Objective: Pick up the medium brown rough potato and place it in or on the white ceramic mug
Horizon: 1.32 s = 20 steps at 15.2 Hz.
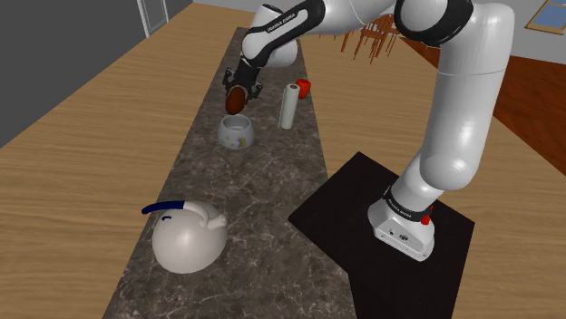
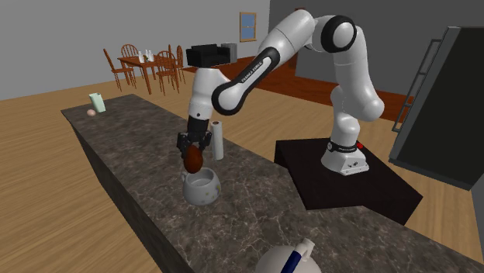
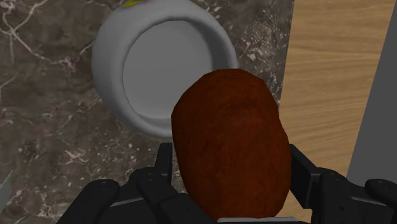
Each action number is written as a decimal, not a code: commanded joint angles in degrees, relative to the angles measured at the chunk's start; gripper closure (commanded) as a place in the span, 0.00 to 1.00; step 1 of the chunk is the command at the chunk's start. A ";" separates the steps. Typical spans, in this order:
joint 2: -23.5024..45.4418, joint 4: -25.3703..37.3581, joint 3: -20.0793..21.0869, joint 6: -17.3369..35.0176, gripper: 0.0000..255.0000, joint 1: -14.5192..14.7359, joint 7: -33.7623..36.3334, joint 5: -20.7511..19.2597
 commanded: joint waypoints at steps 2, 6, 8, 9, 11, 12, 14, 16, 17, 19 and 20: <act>1.55 -0.10 0.22 1.68 1.00 -0.09 -0.49 0.35; 3.56 -0.42 0.57 3.99 1.00 -0.28 -1.22 0.88; 4.61 -0.51 0.75 5.12 1.00 -0.37 -1.59 1.14; 4.80 -0.54 0.78 5.34 1.00 -0.39 -1.67 1.19; 4.82 -0.52 0.78 5.33 1.00 -0.39 -1.67 1.19; 4.82 -0.52 0.78 5.33 1.00 -0.39 -1.67 1.20; 4.82 -0.52 0.78 5.33 1.00 -0.39 -1.67 1.20; 4.82 -0.52 0.78 5.33 1.00 -0.39 -1.67 1.20; 4.92 -0.49 0.80 5.39 0.00 -0.44 -1.75 1.24; 5.15 0.00 0.77 5.11 0.00 -0.52 -1.81 1.20; 5.14 -0.01 0.77 5.11 0.00 -0.52 -1.80 1.20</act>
